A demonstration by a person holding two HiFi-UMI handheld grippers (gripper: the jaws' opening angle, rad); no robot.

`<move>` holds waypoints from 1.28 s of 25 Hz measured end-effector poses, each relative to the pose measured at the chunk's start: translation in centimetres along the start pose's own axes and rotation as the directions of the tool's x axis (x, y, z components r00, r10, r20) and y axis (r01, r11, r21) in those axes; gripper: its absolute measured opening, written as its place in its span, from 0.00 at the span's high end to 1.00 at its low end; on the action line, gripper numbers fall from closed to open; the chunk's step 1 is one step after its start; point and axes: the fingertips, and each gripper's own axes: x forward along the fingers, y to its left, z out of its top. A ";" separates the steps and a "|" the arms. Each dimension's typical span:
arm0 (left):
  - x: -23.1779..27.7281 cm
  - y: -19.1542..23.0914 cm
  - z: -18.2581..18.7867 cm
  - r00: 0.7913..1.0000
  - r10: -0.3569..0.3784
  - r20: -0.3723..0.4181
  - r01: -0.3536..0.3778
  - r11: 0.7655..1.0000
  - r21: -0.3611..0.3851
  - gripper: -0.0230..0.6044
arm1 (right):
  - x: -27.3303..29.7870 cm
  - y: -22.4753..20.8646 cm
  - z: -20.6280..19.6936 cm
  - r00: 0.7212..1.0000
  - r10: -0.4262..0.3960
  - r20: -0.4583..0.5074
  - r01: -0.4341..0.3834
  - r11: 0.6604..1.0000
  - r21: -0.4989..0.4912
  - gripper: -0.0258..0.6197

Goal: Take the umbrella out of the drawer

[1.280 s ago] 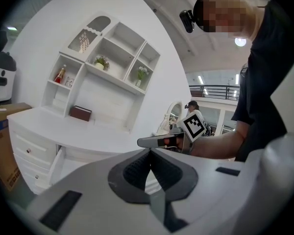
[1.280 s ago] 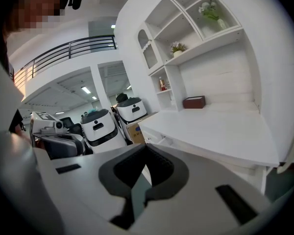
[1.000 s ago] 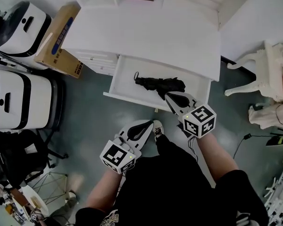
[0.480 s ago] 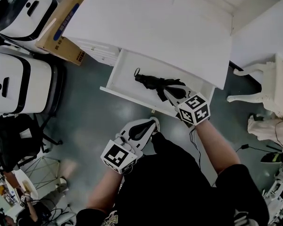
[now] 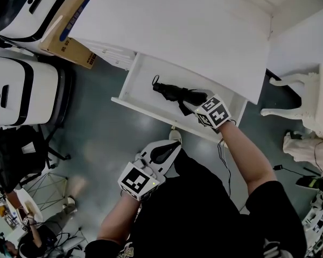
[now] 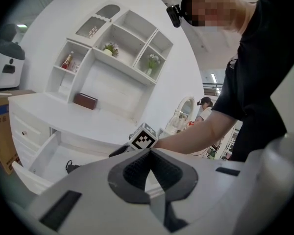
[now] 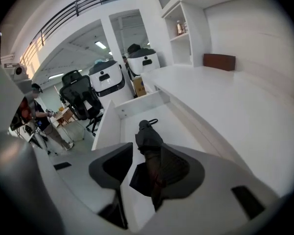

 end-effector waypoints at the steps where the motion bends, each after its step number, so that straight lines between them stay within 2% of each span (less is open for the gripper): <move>1: 0.1 -0.1 0.0 1.000 -0.006 -0.005 0.006 1.000 0.001 0.96 | 0.6 -0.2 -0.4 1.000 0.006 -0.030 -0.007 1.000 -0.020 0.70; 3: 0.3 -0.2 -0.1 1.000 -0.012 -0.012 0.012 1.000 -0.002 0.96 | 1.7 -0.3 -1.2 0.996 0.018 -0.087 -0.023 0.998 -0.061 0.65; 7: 0.5 -0.4 -0.3 1.000 -0.004 0.014 0.005 0.999 -0.037 0.96 | 3.5 -0.6 -2.4 0.987 0.018 -0.160 -0.040 0.990 -0.135 0.62; 14: 0.5 -0.1 -1.3 1.000 0.009 -0.023 -0.010 0.999 -0.040 0.96 | 6.3 -1.8 -3.4 0.967 -0.003 -0.256 -0.063 0.967 -0.247 0.57; 25: 0.1 0.9 -2.0 0.999 0.049 -0.021 -0.051 0.996 -0.080 0.96 | 9.1 -1.7 -4.4 0.934 0.015 -0.356 -0.118 0.956 -0.269 0.53; 32: 0.5 1.2 -2.2 0.998 0.056 -0.026 -0.059 0.993 -0.104 0.96 | 10.6 -1.9 -5.4 0.909 -0.041 -0.416 -0.100 0.945 -0.311 0.53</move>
